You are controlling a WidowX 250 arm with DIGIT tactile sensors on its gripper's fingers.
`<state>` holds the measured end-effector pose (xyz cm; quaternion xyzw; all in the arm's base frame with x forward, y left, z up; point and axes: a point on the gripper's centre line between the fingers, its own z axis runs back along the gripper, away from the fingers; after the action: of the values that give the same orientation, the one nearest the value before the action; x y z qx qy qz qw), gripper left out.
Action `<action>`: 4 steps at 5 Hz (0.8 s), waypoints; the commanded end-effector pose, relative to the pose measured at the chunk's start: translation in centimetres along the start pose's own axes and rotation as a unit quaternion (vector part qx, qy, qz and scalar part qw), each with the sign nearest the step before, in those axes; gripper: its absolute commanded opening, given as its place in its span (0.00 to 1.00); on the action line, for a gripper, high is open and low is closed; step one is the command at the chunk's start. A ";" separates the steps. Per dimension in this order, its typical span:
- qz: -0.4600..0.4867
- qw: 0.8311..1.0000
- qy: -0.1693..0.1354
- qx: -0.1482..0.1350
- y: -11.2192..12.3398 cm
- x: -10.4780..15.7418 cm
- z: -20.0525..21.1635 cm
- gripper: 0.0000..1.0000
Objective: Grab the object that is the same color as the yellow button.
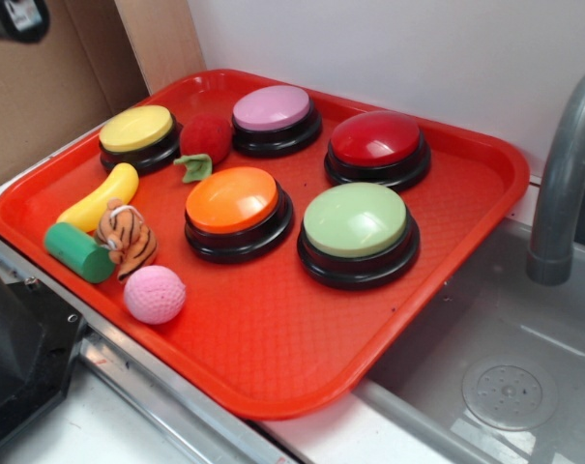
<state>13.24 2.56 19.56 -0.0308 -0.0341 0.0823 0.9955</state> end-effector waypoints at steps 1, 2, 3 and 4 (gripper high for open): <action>0.096 0.995 -0.003 0.023 5.4 1.8 -5.5 1.00; 0.141 0.989 -0.010 0.047 6.8 2.9 -10.4 1.00; 0.168 0.983 -0.014 0.073 7.6 3.3 -14.1 1.00; 0.172 0.982 -0.030 0.068 7.6 3.7 -16.3 1.00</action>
<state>16.75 9.29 2.53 0.0299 -0.0381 0.2582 0.9649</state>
